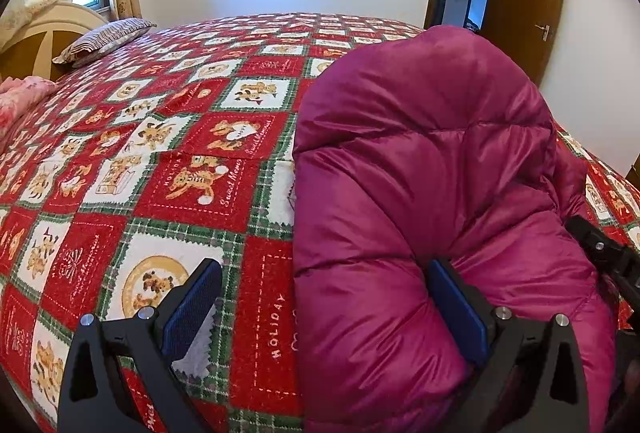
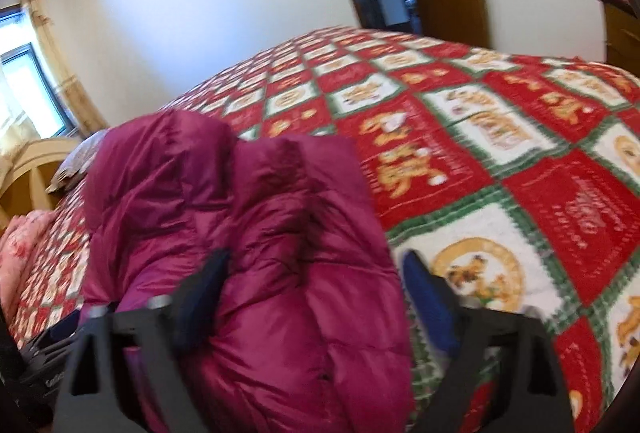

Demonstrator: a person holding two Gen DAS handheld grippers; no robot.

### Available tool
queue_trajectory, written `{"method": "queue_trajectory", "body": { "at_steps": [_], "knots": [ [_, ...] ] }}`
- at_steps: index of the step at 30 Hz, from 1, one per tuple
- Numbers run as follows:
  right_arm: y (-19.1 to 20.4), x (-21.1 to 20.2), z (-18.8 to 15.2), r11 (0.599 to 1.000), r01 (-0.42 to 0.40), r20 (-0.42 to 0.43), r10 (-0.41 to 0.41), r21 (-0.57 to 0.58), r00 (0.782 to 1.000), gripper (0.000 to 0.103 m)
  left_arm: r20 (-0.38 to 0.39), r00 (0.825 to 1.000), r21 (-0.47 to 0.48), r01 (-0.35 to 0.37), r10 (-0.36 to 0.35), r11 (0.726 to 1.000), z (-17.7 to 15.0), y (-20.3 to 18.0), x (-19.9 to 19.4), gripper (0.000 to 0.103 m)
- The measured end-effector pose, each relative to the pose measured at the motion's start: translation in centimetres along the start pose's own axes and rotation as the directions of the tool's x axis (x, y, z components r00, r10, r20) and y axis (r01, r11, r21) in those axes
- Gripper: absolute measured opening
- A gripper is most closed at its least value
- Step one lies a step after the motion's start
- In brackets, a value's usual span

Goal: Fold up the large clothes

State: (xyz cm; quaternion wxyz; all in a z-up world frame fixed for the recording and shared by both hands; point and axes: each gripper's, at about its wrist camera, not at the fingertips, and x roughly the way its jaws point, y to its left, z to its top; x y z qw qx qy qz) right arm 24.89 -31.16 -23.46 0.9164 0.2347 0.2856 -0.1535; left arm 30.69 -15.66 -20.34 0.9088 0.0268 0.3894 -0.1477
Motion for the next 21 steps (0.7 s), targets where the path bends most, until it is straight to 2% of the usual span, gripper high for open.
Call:
{"method": "queue_trajectory", "body": {
  "at_steps": [3,6,10,12,14,15,18,20,21],
  "knots": [
    [-0.4,1.1,0.3,0.999,-0.036,-0.064,0.037,0.015,0.997,0.1,-0.018,1.0,-0.008,0.016,-0.016,1.0,0.2,0.2,0.3,0.102],
    [-0.2,1.5,0.4,0.998,-0.067,-0.083,0.066,-0.008,0.994,0.098,-0.04,0.997,-0.015,0.063,-0.063,0.998,0.3,0.5,0.8,0.102],
    [0.1,1.9,0.3,0.988,-0.149,-0.109,0.146,-0.026,0.983,0.078,-0.047,0.992,-0.006,0.115,-0.115,0.993,0.4,0.4,1.2,0.101],
    [0.2,1.9,0.1,0.983,-0.182,-0.118,0.178,-0.028,0.977,0.07,-0.039,0.988,0.014,0.152,-0.152,0.988,0.3,0.1,1.0,0.093],
    [0.3,1.7,-0.1,0.981,-0.189,-0.106,0.184,-0.042,0.977,0.065,-0.018,0.982,0.056,0.186,-0.186,0.981,0.2,-0.6,0.5,0.076],
    [0.6,1.7,-0.2,0.979,-0.198,-0.11,0.191,-0.053,0.975,0.064,-0.009,0.982,0.081,0.188,-0.188,0.979,0.1,-1.1,0.3,0.074],
    [1.1,1.8,-0.2,0.971,-0.227,-0.133,0.216,-0.071,0.967,0.06,-0.002,0.983,0.132,0.184,-0.185,0.974,0.0,-2.2,-0.1,0.062],
    [1.5,1.7,-0.4,0.963,-0.254,-0.144,0.239,-0.093,0.96,0.044,0.024,0.987,0.177,0.151,-0.158,0.973,-0.2,-3.1,-0.7,0.049],
    [1.8,1.6,-0.5,0.958,-0.264,-0.147,0.247,-0.109,0.958,0.04,0.036,0.99,0.197,0.126,-0.135,0.972,-0.3,-3.6,-1.0,0.045]
  ]
}}
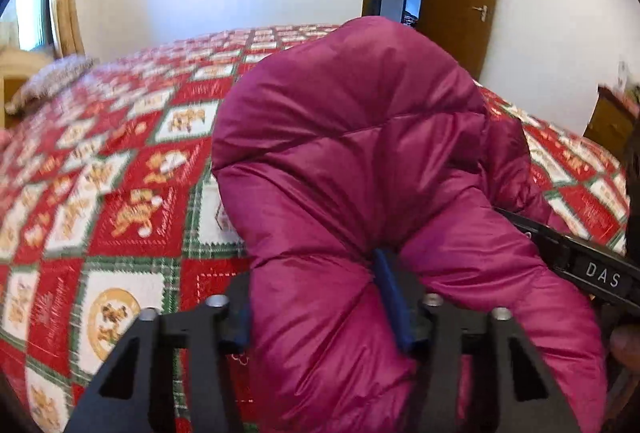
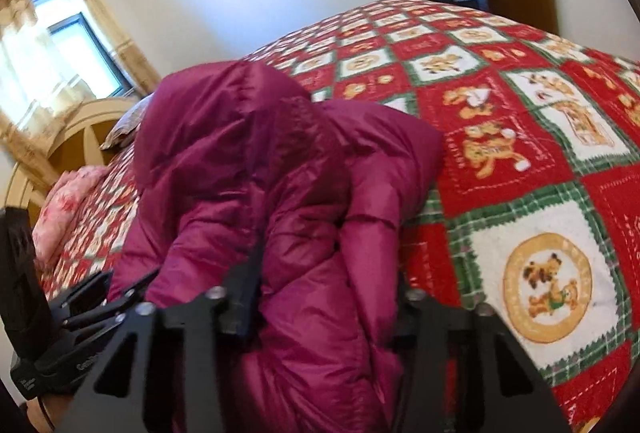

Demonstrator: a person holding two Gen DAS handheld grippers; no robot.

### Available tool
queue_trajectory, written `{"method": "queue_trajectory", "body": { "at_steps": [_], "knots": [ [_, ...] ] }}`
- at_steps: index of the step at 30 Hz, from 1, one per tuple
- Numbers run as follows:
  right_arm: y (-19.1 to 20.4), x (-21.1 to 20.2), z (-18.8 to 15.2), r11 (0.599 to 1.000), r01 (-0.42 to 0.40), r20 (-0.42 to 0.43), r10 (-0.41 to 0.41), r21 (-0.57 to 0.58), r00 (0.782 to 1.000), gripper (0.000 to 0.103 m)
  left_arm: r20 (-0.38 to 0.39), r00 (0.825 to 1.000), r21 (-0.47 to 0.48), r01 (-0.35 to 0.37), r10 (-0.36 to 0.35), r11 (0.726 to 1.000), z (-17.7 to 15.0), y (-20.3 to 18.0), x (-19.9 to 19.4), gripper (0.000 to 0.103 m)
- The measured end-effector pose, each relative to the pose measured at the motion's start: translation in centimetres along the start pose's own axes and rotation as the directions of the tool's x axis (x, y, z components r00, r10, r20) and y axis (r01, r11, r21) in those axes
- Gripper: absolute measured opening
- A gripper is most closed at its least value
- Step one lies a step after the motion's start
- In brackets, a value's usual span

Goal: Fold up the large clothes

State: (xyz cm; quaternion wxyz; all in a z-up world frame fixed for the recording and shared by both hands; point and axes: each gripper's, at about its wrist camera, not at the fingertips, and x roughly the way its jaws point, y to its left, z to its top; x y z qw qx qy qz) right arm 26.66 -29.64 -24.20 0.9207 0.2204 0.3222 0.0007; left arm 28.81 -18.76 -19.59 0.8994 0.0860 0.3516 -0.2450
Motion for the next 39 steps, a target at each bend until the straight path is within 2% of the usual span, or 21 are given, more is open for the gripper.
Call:
{"method": "queue_trajectory", "body": {
  "at_steps": [2,7,19,39],
  "knots": [
    [0.2,0.0,0.0,1.0,-0.012,0.003,0.012,-0.013,1.0,0.029,0.019,0.998,0.04,-0.054,0.053,0.998,0.1,-0.9,-0.7,0.032],
    [1.0,-1.2,-0.1,0.998,-0.045,0.032,0.046,-0.052,0.998,0.021,0.052,0.991,0.064,-0.127,0.124,0.99,0.0,-1.4,-3.0,0.024],
    [6.3,-1.6,-0.2,0.981,-0.163,0.047,0.169,-0.108,0.985,0.019,0.113,0.968,0.012,-0.227,0.224,0.974,-0.1,2.0,-10.1,0.02],
    [14.5,1.0,-0.3,0.943,-0.237,-0.023,0.239,-0.234,0.971,0.019,0.099,0.945,-0.116,-0.301,0.312,0.947,-2.0,9.6,-14.0,0.02]
  ]
}}
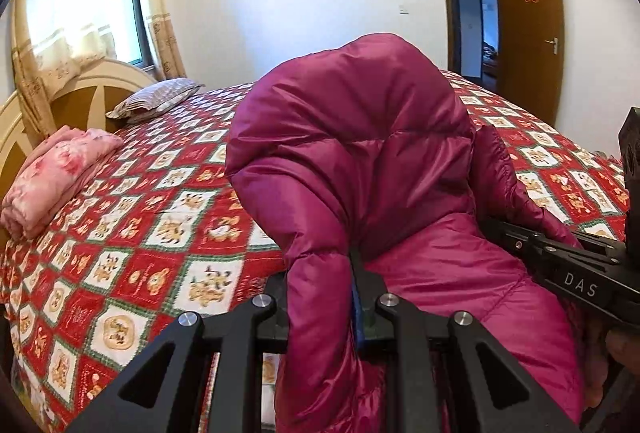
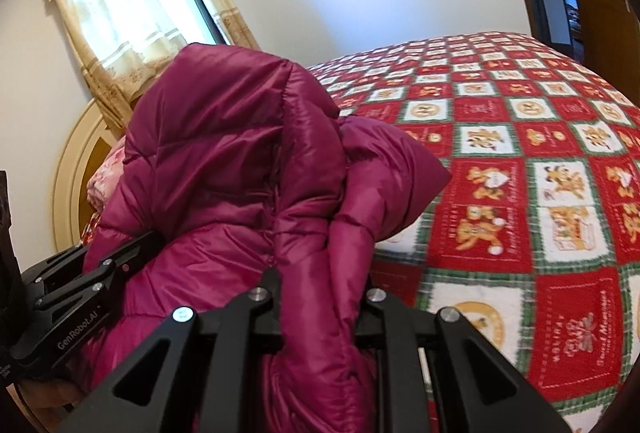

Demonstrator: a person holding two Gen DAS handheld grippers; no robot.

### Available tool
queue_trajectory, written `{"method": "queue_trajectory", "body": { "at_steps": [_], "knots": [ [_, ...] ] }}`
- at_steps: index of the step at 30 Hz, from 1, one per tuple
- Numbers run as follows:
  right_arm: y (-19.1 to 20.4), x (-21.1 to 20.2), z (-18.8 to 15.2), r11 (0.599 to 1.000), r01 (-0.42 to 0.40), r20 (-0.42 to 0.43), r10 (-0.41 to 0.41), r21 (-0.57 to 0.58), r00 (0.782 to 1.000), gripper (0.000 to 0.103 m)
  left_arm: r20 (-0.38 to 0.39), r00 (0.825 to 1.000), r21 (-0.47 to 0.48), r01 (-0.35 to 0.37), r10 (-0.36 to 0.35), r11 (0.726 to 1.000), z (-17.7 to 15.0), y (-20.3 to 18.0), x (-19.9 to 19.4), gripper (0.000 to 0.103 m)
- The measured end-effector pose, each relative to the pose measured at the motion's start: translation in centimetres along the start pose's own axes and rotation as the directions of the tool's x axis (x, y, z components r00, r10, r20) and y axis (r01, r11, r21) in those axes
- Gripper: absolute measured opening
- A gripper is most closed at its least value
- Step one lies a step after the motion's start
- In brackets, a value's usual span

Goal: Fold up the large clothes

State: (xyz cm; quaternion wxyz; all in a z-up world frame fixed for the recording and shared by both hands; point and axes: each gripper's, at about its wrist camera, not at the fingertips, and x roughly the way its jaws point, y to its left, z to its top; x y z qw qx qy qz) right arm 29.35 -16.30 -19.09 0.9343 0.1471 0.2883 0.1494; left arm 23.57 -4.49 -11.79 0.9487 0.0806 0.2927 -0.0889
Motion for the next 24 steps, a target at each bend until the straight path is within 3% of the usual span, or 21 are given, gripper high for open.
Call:
{"method": "queue_trajectory", "body": {
  "at_steps": [12,24],
  "knots": [
    [3.5,3.0,0.2,0.998,-0.028,-0.048,0.025,-0.053,0.999,0.019,-0.024,0.998,-0.048,-0.052,0.051,0.997,-1.1,4.2,0.4,0.02],
    [4.0,4.6,-1.1,0.998,-0.004,-0.098,-0.002,-0.064,0.995,0.019,-0.075,0.996,-0.069,-0.052,0.047,0.996,-2.9,5.2,2.4,0.021]
  ]
}}
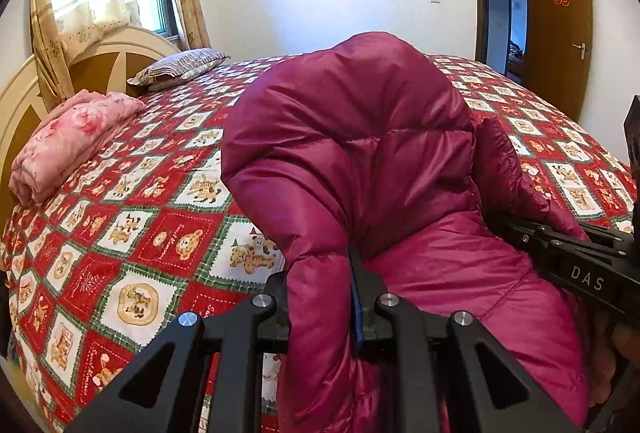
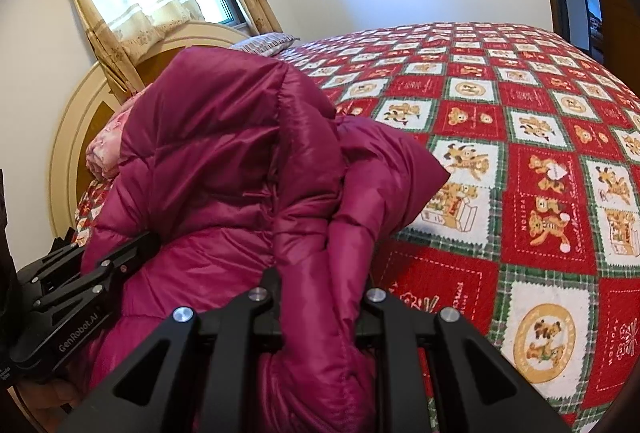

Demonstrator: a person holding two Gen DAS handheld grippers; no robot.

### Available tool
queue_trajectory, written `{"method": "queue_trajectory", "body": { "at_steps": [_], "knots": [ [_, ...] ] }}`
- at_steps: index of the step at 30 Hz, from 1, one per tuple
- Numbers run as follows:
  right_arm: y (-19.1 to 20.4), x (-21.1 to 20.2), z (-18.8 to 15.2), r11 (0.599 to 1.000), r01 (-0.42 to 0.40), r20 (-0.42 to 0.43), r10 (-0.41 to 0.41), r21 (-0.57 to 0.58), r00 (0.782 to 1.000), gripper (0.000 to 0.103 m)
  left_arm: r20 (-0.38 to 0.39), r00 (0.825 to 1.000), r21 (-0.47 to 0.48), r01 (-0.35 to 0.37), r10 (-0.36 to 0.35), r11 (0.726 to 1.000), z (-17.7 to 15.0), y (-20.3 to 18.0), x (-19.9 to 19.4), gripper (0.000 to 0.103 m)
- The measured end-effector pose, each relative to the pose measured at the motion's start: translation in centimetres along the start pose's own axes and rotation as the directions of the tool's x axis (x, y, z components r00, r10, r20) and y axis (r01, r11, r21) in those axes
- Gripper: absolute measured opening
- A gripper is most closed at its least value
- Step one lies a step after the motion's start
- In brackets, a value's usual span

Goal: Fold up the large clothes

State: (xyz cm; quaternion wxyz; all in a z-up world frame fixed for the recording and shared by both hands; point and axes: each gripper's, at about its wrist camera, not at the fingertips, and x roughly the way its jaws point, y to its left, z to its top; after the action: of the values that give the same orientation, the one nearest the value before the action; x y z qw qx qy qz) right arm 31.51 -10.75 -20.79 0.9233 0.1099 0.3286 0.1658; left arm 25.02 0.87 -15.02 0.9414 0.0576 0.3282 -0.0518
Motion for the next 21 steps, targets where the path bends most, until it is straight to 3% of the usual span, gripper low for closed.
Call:
{"method": "queue_trajectory", "body": {
  "at_steps": [9,14,21],
  "knots": [
    [0.3,1.1,-0.3,0.999,0.03,-0.03,-0.03,-0.011,0.999,0.021,-0.03,0.999,0.002,-0.031,0.031,1.0,-1.1,0.6,1.6,0.038],
    [0.2,1.4,-0.4,0.999,0.038,-0.033,-0.038,-0.011,0.999,0.023,-0.029,0.997,-0.009,-0.068,0.067,0.998,-1.5,1.1,2.1,0.06],
    [-0.3,1.8,-0.7,0.999,0.045,-0.037,-0.045,0.007,0.998,0.03,-0.028,0.994,-0.036,-0.11,0.109,0.993,-1.8,2.0,2.7,0.078]
  ]
}}
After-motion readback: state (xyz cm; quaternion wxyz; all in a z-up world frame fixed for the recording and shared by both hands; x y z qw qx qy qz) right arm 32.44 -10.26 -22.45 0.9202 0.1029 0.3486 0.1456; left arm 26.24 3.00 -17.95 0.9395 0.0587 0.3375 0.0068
